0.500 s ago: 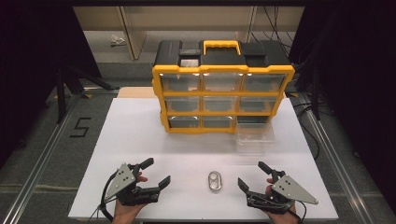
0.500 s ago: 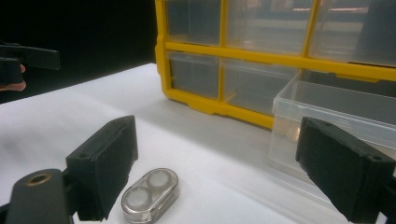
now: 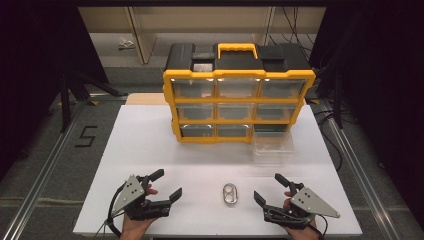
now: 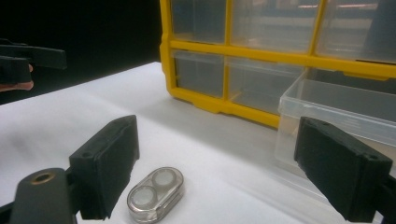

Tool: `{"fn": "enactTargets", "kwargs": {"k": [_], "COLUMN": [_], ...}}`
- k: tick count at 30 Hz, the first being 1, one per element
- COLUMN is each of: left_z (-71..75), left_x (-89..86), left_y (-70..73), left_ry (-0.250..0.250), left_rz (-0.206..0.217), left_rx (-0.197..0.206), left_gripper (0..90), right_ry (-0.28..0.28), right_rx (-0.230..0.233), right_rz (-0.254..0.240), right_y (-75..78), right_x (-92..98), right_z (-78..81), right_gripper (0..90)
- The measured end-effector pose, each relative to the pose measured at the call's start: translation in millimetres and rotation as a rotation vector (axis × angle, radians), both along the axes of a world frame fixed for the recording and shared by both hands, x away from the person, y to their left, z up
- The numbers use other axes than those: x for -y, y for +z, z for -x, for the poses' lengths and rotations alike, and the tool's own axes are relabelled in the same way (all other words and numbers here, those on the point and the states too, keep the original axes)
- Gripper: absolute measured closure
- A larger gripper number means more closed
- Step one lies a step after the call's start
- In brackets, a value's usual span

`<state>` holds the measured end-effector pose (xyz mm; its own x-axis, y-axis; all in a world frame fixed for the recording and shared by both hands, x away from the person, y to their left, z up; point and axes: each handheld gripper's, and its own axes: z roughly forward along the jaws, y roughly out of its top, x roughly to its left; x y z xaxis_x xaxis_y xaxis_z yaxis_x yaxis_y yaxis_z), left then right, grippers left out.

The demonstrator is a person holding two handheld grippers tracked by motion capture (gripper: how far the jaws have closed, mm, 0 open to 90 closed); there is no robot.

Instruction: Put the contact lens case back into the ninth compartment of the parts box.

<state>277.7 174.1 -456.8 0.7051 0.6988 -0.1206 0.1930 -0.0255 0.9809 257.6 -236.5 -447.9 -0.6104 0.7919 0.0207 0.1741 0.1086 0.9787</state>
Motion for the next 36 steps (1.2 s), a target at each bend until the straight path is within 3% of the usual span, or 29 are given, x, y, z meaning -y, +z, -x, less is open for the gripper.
{"fn": "enactTargets", "kwargs": {"k": [5,6,18,25,36], "left_z": [-0.3,-0.3,-0.3,-0.4,-0.1], "left_x": [0.3,0.3,0.4,0.6,0.4], "left_y": [-0.6,-0.7,-1.0,-1.4,-1.1], "left_ry": [0.000,0.000,0.001,0.001,0.000], "left_rz": [-0.001,0.001,0.001,-0.004,-0.001], "left_rx": [-0.003,-0.003,-0.003,-0.003,0.000], "left_gripper": [14.3,14.4,14.3,14.3,14.4], "right_ry": [0.011,0.029,0.063,0.096,0.113], "right_rx": [-0.023,-0.048,-0.141,-0.202,-0.256], "right_rz": [0.001,0.010,0.071,0.132,0.205], "right_y": [1.1,1.8,7.1,5.5,3.0], "right_x": [-1.2,-3.1,-14.5,-26.2,-42.5], "right_z": [-1.1,-2.6,-9.1,-12.7,-20.3], "right_gripper": [15.0,15.0,15.6,15.6,15.7]}}
